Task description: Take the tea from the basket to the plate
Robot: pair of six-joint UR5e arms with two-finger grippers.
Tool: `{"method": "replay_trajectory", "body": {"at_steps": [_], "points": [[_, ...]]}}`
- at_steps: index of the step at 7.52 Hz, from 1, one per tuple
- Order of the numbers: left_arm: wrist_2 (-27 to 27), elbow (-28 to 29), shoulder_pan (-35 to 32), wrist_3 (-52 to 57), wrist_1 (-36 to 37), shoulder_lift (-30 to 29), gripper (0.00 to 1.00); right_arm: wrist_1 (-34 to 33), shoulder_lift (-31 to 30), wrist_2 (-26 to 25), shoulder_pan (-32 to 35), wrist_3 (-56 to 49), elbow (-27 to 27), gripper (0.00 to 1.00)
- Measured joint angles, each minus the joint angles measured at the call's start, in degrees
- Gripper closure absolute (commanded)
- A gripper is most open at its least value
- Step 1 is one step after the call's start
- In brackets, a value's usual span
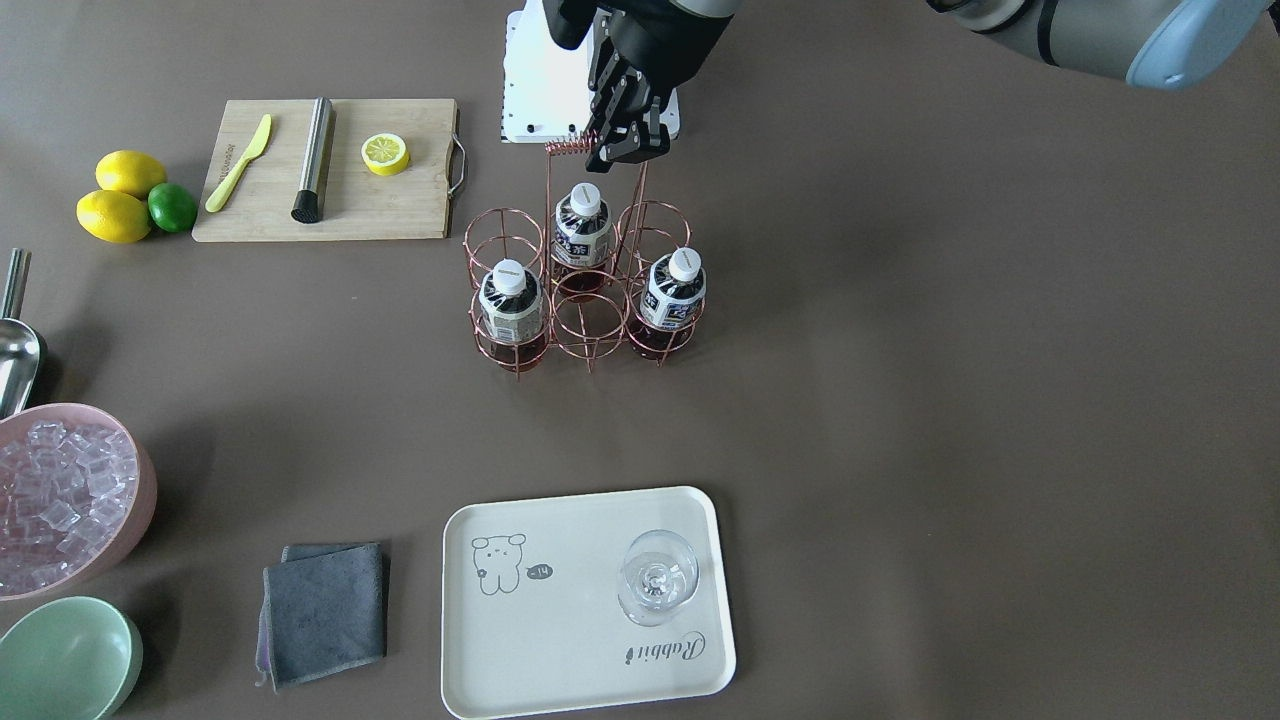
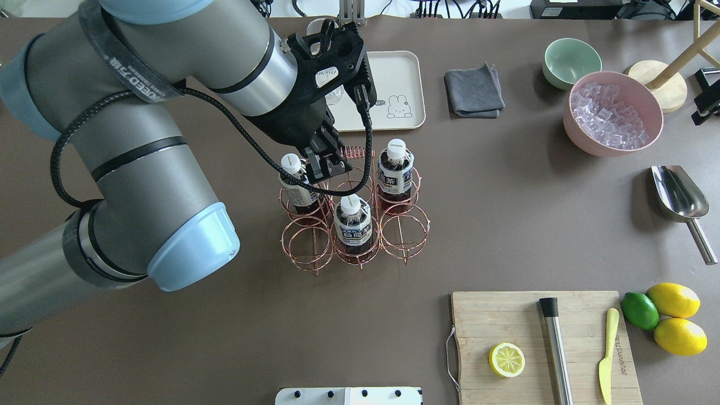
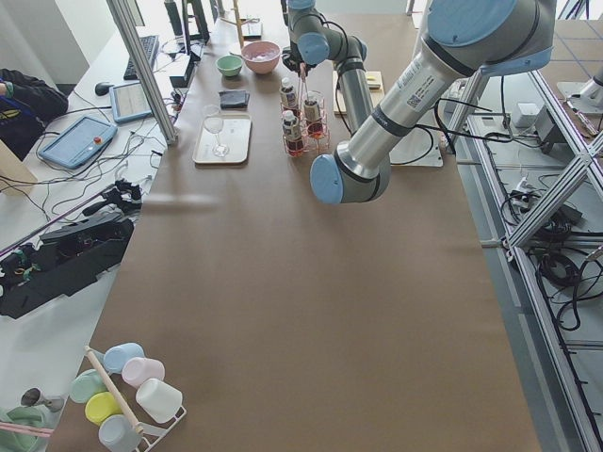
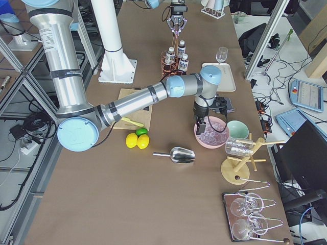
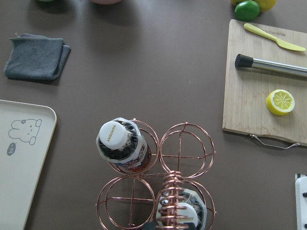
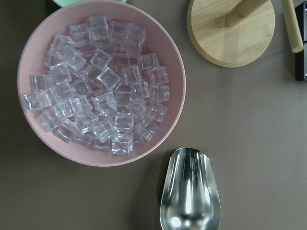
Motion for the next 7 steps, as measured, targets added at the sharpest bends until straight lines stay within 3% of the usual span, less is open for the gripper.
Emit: {"method": "replay_trajectory", "body": {"at_steps": [3, 7], "points": [[-0.07, 0.93, 0.03, 0.09, -1.61, 0.72, 1.0, 0.27, 4.44, 0.16, -2.73, 4.64, -0.15, 0.0], [-0.07, 1.94, 0.0, 0.06, -3.45, 1.4, 1.0, 0.23, 12.32, 0.22, -9.11, 23.49, -0.16, 0.0]]}}
